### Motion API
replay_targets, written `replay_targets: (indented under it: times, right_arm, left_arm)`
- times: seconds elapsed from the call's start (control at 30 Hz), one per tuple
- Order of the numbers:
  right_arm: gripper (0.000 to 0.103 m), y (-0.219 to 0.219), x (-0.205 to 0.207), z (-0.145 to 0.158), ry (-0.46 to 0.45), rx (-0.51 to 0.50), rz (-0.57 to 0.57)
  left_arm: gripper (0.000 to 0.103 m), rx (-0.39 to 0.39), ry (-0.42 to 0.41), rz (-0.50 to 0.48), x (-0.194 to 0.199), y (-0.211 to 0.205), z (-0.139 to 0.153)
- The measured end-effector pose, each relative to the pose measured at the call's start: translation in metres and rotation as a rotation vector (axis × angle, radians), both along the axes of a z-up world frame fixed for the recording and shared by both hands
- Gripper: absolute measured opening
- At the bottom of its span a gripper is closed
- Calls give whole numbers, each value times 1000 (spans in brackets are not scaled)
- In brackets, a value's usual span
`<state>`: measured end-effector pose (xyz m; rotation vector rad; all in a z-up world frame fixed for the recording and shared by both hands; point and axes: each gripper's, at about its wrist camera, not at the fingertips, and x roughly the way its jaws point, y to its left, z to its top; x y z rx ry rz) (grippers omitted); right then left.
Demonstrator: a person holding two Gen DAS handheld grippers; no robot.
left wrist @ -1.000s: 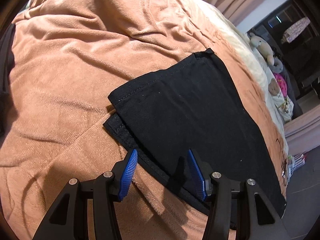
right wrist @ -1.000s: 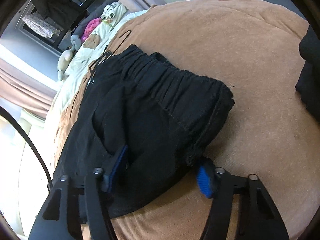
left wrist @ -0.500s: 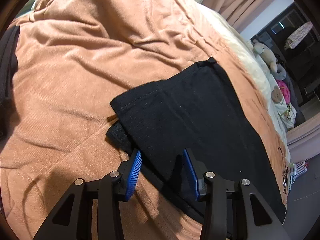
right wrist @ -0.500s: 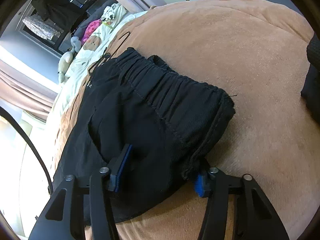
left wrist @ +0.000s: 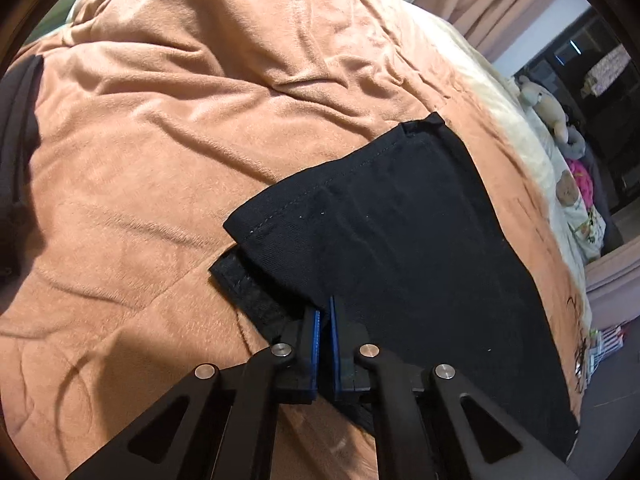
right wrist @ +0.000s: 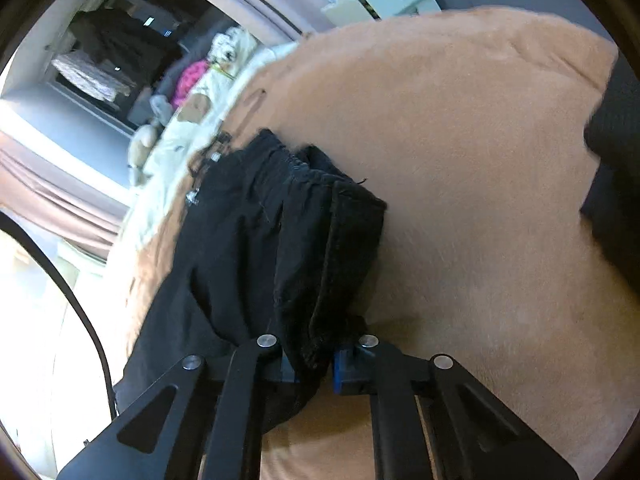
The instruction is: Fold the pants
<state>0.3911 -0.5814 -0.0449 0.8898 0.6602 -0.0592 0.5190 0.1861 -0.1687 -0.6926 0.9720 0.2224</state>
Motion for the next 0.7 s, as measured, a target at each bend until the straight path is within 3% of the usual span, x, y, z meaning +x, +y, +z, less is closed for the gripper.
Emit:
replay_targets:
  times: [0.2, 0.37, 0.43, 0.5, 0.7]
  right_arm:
    - [4, -7, -6, 10, -36, 24, -30]
    - [4, -10, -10, -5, -23, 45, -61]
    - [3, -9, -10, -10, -10, 46, -56]
    - [4, -8, -10, -12, 10, 47, -49]
    - [8, -14, -5, -5, 37, 58, -22]
  left_arm:
    - [4, -35, -26, -4, -9, 2, 13]
    - [6, -58, 29, -18, -9, 4, -1]
    - [18, -87, 33, -13, -11, 7, -6]
    - [50, -113, 29, -5, -14, 10, -9]
    - [54, -137, 19, -12, -20, 10, -11]
